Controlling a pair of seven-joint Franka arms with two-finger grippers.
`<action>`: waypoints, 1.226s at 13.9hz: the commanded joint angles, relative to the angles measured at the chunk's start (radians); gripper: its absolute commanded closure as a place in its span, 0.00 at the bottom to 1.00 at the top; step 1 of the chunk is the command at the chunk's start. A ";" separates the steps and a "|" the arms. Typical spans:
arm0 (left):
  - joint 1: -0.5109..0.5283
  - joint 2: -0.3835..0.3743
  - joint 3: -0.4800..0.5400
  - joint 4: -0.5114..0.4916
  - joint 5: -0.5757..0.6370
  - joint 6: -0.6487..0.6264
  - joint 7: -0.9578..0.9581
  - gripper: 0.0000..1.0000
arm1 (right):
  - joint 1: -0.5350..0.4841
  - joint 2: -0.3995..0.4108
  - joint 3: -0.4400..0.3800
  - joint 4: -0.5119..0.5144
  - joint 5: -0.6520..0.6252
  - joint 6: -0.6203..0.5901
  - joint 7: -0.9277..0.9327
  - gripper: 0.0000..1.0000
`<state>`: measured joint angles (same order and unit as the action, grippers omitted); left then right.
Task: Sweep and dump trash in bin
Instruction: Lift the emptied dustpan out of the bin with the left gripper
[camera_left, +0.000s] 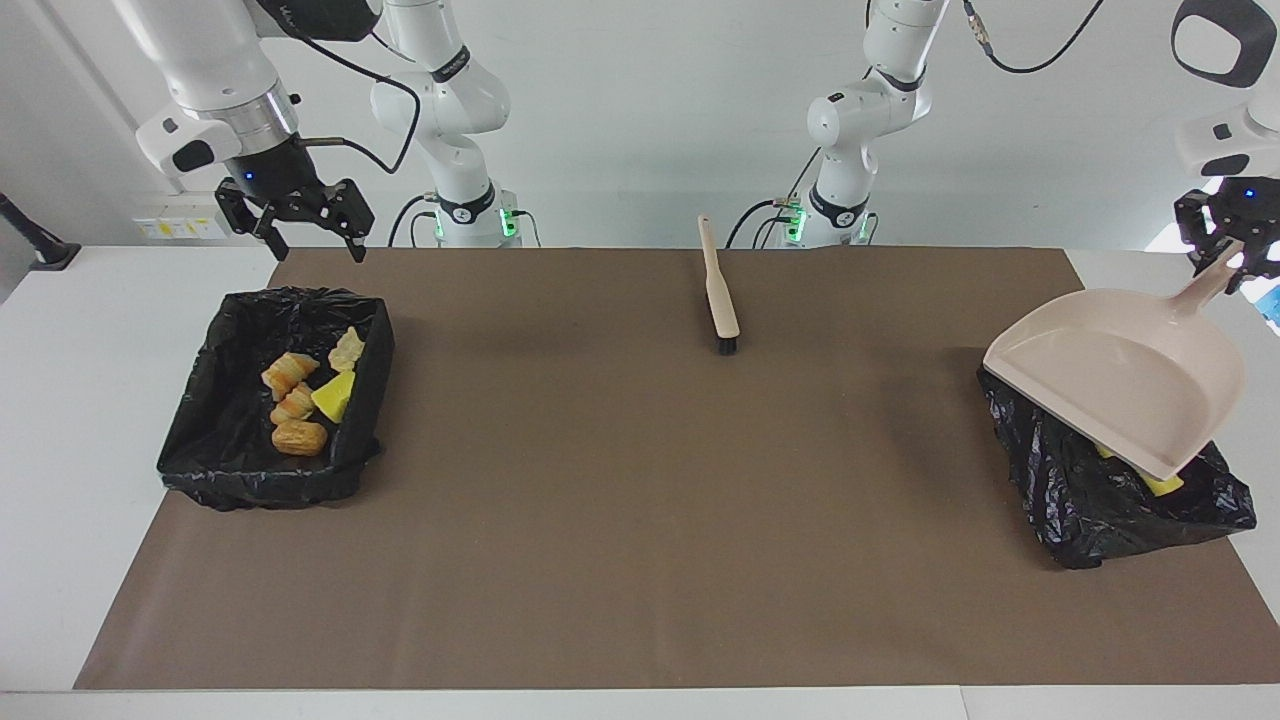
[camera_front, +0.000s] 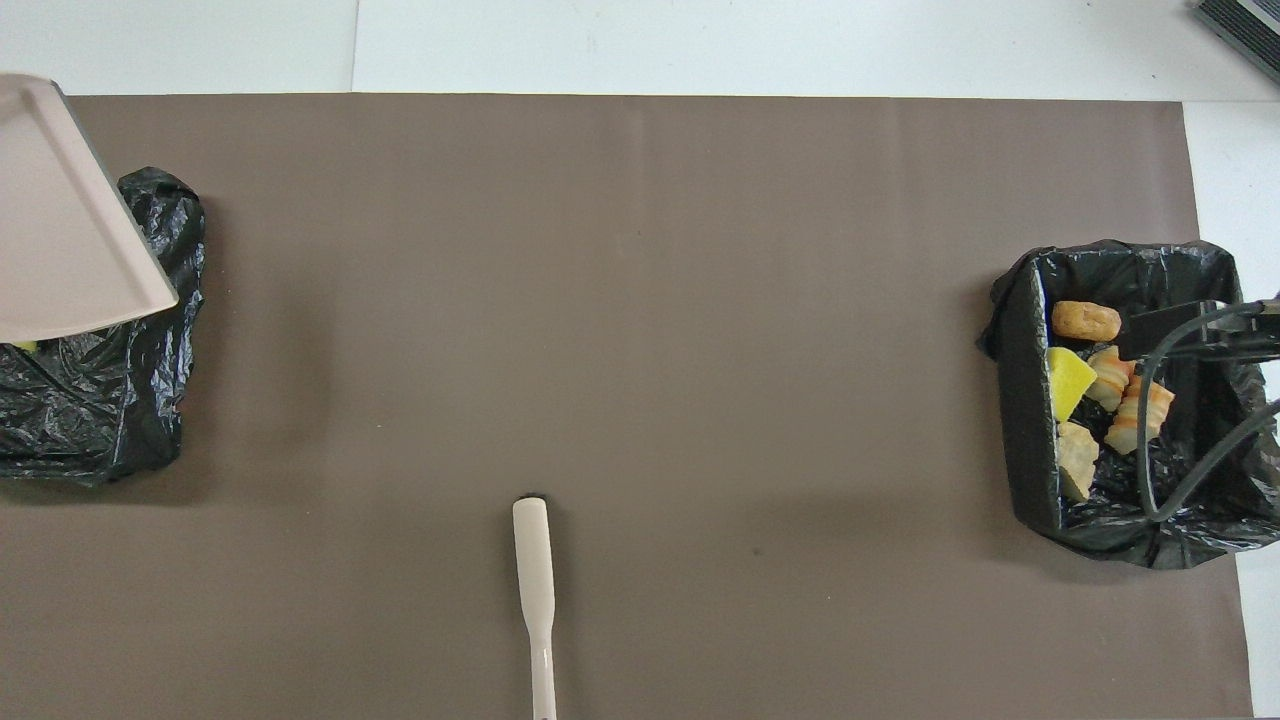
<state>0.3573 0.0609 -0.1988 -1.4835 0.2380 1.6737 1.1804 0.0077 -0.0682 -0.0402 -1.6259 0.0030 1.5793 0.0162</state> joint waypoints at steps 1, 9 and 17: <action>-0.084 -0.055 0.007 -0.089 -0.061 -0.018 -0.289 1.00 | -0.002 -0.021 0.000 -0.023 0.002 0.007 -0.027 0.00; -0.385 -0.082 0.007 -0.308 -0.212 0.122 -1.071 1.00 | -0.002 -0.021 0.000 -0.023 0.002 0.007 -0.028 0.00; -0.672 0.148 0.009 -0.356 -0.279 0.455 -1.430 1.00 | -0.002 -0.021 0.000 -0.023 0.002 0.007 -0.027 0.00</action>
<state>-0.2611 0.1608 -0.2126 -1.8393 -0.0262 2.0771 -0.2127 0.0077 -0.0682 -0.0402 -1.6259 0.0030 1.5793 0.0162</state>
